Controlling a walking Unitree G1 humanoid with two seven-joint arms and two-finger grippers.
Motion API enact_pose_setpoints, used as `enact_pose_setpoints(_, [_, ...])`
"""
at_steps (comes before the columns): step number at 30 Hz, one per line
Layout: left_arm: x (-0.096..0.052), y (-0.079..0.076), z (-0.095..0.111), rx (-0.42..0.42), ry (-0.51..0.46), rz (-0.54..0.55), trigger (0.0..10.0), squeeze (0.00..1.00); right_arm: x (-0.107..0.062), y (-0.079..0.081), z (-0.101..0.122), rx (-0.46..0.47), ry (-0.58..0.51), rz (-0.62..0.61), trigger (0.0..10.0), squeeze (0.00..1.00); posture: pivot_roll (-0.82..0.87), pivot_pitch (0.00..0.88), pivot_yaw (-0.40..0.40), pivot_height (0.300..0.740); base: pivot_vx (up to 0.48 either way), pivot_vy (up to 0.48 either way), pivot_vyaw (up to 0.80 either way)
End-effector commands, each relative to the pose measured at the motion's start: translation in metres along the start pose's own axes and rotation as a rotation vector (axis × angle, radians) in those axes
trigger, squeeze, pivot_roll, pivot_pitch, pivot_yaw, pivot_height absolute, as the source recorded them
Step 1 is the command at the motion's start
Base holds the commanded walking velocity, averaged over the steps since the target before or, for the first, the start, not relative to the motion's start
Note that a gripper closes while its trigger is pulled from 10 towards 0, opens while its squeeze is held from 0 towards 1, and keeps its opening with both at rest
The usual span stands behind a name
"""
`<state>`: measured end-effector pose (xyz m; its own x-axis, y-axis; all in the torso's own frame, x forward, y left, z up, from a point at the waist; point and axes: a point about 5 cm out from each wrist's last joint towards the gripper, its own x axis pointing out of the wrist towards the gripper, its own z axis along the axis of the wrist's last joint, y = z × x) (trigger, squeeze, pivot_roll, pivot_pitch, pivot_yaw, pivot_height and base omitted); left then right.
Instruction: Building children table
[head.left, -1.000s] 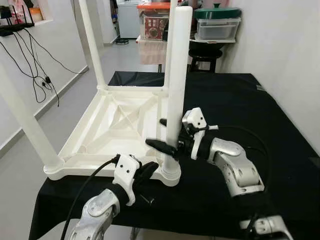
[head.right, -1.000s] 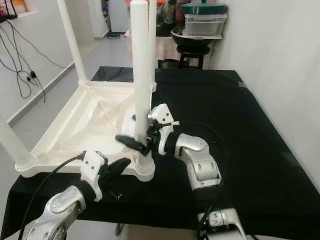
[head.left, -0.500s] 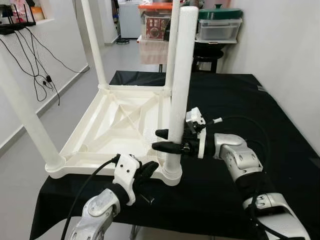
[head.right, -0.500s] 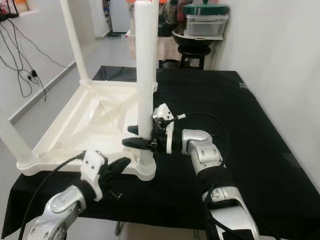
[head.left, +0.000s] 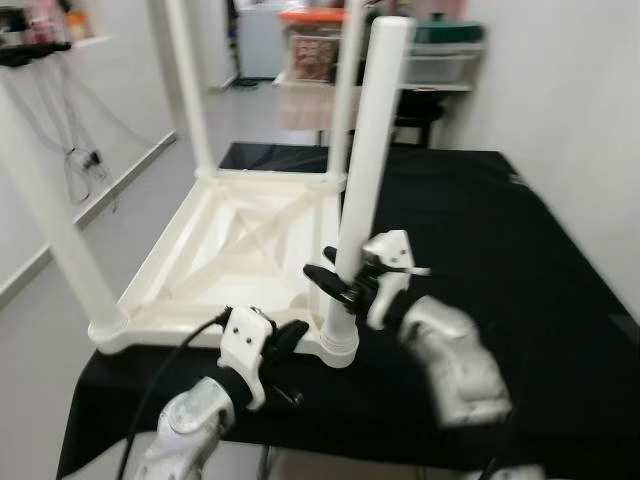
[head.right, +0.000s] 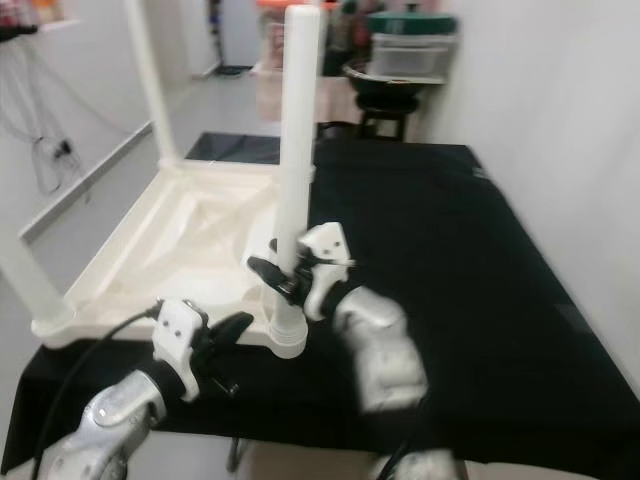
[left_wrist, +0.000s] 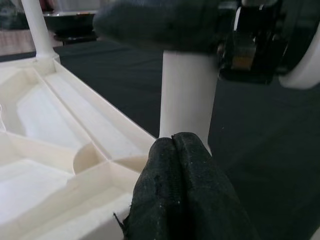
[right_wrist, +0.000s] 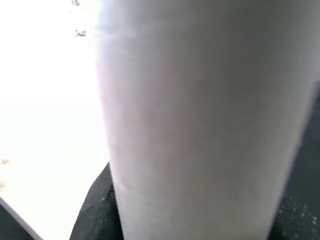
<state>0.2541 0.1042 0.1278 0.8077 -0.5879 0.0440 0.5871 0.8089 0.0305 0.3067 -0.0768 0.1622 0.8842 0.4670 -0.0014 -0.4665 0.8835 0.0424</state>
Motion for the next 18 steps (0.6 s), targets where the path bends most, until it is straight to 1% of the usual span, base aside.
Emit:
enact_pose_setpoints(1, [-0.003, 0.004, -0.002, 0.001, 0.018, 0.009, 10.0, 0.0, -0.004, 0.003, -0.023, 0.017, 0.113, 0.001, 0.0, 0.0, -0.04, 0.0, -0.014, 0.74, 0.0, 0.0, 0.0])
enact_pose_setpoints(2, [-0.002, 0.003, -0.003, -0.002, 0.021, 0.003, 10.0, 0.0, 0.001, -0.003, -0.021, -0.048, 0.111, 0.058, 0.0, 0.0, -0.02, 0.0, -0.026, 0.74, 0.0, 0.0, 0.0])
enact_pose_setpoints(3, [-0.002, 0.003, -0.003, -0.003, 0.022, 0.0, 10.0, 0.0, 0.001, -0.006, -0.022, -0.061, 0.117, 0.065, 0.0, 0.0, -0.02, 0.0, -0.026, 0.74, 0.0, 0.0, 0.0])
enact_pose_setpoints(6, [-0.002, 0.004, -0.003, 0.004, 0.02, 0.013, 10.0, 0.0, 0.004, -0.002, -0.021, -0.045, 0.11, 0.093, 0.0, 0.0, -0.02, 0.0, -0.021, 0.74, 0.0, 0.0, 0.0])
enact_pose_setpoints(7, [-0.002, 0.004, -0.003, 0.006, 0.02, 0.016, 10.0, 0.0, 0.004, -0.002, -0.02, -0.039, 0.108, 0.082, 0.5, 0.0, -0.02, 0.0, -0.022, 0.74, 0.0, 0.0, 0.0])
enact_pose_setpoints(9, [-0.002, 0.004, -0.003, 0.006, 0.02, 0.016, 10.0, 0.0, 0.004, -0.002, -0.02, -0.039, 0.108, 0.082, 0.5, 0.0, -0.02, 0.0, -0.022, 0.74, 0.0, 0.0, 0.0])
enact_pose_setpoints(10, [-0.002, 0.004, -0.003, 0.006, 0.021, 0.017, 10.0, 0.0, 0.004, -0.002, -0.019, -0.024, 0.109, 0.086, 10.0, 0.0, -0.02, 0.0, -0.024, 0.74, 0.0, 0.0, 0.0])
enact_pose_setpoints(11, [-0.001, 0.004, -0.003, 0.003, 0.021, 0.015, 10.0, 0.0, 0.004, -0.002, -0.017, -0.019, 0.098, 0.128, 10.0, 1.0, -0.01, 0.0, -0.026, 0.74, 0.0, 0.0, 0.0])
enact_pose_setpoints(14, [-0.001, 0.004, -0.004, 0.001, 0.022, 0.014, 10.0, 0.0, 0.004, 0.0, -0.014, -0.016, 0.089, 0.151, 10.0, 1.0, -0.01, 0.0, -0.026, 0.74, 0.0, 0.0, 0.0])
enact_pose_setpoints(15, [-0.001, 0.003, -0.004, -0.001, 0.023, 0.012, 10.0, 0.0, 0.004, -0.001, -0.012, -0.016, 0.079, 0.21, 10.0, 1.0, -0.02, 0.0, -0.026, 0.74, 0.0, 0.0, 0.0])
enact_pose_setpoints(16, [-0.001, 0.003, -0.004, -0.001, 0.023, 0.012, 10.0, 0.0, 0.004, -0.001, -0.012, -0.016, 0.079, 0.21, 10.0, 1.0, -0.02, 0.0, -0.026, 0.74, 0.0, 0.0, 0.0])
enact_pose_setpoints(17, [0.0, 0.002, -0.004, -0.003, 0.024, 0.009, 10.0, 0.0, 0.004, -0.005, -0.01, -0.037, 0.07, 0.278, 10.0, 1.0, -0.01, 0.0, -0.029, 0.74, 0.0, 0.0, 0.0])
enact_pose_setpoints(18, [0.0, 0.002, -0.004, -0.003, 0.024, 0.009, 10.0, 0.0, 0.004, -0.005, -0.01, -0.037, 0.07, 0.278, 10.0, 1.0, -0.01, 0.0, -0.029, 0.74, 0.0, 0.0, 0.0])
